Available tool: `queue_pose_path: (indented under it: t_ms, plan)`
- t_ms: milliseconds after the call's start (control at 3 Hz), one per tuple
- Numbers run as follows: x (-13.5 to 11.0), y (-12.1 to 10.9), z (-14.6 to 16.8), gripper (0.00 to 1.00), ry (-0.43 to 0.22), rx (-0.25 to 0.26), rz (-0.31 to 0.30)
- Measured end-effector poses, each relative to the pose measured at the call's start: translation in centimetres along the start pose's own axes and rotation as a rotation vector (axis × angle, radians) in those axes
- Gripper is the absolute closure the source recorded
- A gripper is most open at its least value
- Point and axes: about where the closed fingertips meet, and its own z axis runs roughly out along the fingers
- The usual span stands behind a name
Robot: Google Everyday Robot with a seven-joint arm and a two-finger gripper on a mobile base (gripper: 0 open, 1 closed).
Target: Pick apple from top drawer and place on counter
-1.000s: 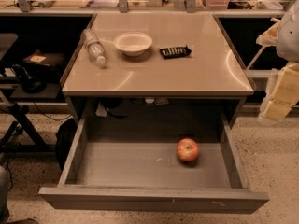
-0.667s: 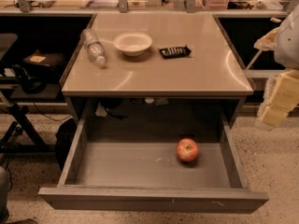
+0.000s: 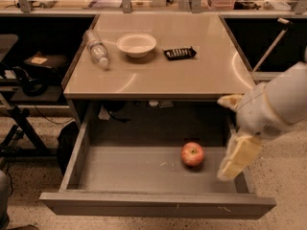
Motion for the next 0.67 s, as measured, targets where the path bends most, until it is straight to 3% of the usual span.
queue_pose_path:
  t_ms: [333,667]
  plan:
    - [-1.4,3.3,10.4,0.00,-0.140,-0.132,0.035]
    - [-3.6,6.0,19.2,0.00,-0.212,-0.246,0.070]
